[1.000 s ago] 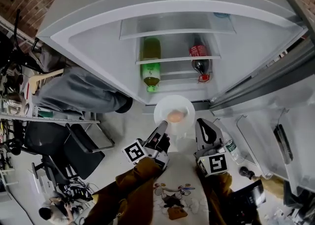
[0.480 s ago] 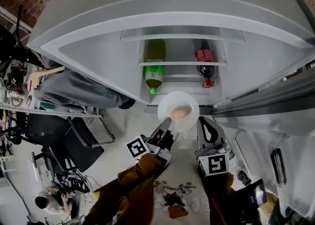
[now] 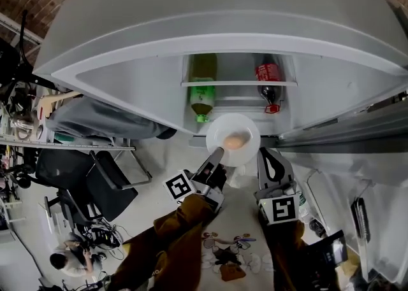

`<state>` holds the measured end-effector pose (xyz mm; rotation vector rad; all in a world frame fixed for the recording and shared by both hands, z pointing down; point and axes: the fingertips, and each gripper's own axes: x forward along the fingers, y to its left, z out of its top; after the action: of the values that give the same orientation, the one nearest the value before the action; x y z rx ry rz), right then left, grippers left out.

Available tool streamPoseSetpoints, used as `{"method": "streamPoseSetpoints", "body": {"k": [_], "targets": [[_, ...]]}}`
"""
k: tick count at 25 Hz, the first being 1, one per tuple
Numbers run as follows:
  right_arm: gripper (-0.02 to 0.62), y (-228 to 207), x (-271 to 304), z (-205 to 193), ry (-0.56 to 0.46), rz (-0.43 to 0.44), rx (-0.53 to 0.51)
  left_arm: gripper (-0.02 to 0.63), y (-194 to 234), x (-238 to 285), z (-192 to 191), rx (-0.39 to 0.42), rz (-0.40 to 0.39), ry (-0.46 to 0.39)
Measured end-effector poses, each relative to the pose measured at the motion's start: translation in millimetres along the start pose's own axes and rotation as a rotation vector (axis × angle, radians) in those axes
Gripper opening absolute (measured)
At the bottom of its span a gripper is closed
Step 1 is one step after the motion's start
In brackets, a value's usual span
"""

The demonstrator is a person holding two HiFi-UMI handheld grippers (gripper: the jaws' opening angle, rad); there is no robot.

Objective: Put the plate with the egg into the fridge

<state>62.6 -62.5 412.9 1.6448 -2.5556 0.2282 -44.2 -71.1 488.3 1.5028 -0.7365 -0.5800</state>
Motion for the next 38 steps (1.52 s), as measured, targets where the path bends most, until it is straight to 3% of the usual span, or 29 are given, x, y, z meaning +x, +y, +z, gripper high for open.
{"method": "streamPoseSetpoints", "body": {"k": [7, 14, 21, 27, 31, 35, 38], "targets": [[0.006, -2.9, 6.1, -12.6, 0.053, -0.016, -0.011, 0.026, -4.0, 5.3, 12.9, 0.006, 0.002, 0.003], [0.006, -10.2, 10.4, -10.6, 0.039, -0.064, 0.063, 0.026, -5.7, 10.2, 21.1, 0.019, -0.008, 0.009], [0.006, 4.7, 22.9, -17.8, 0.077, -0.029, 0.071, 0.026, -0.5, 19.4, 29.9, -0.001, -0.011, -0.004], [0.006, 5.9, 27.1, -19.3, 0.082, -0.029, 0.073, 0.026, 7.7, 24.5, 40.3, 0.057, 0.038, -0.012], [0.006, 5.4, 28.2, -18.2, 0.076, -0.030, 0.076, 0.026, 1.2, 35.2, 40.8, 0.000, 0.003, -0.039], [0.006, 2.0, 30.6, -17.7, 0.072, -0.052, 0.077, 0.026, -0.8, 38.8, 45.3, 0.003, 0.000, -0.041], [0.006, 2.0, 32.3, -15.4, 0.073, -0.049, 0.084, 0.026, 4.4, 37.6, 50.1, 0.040, 0.045, -0.031]]}}
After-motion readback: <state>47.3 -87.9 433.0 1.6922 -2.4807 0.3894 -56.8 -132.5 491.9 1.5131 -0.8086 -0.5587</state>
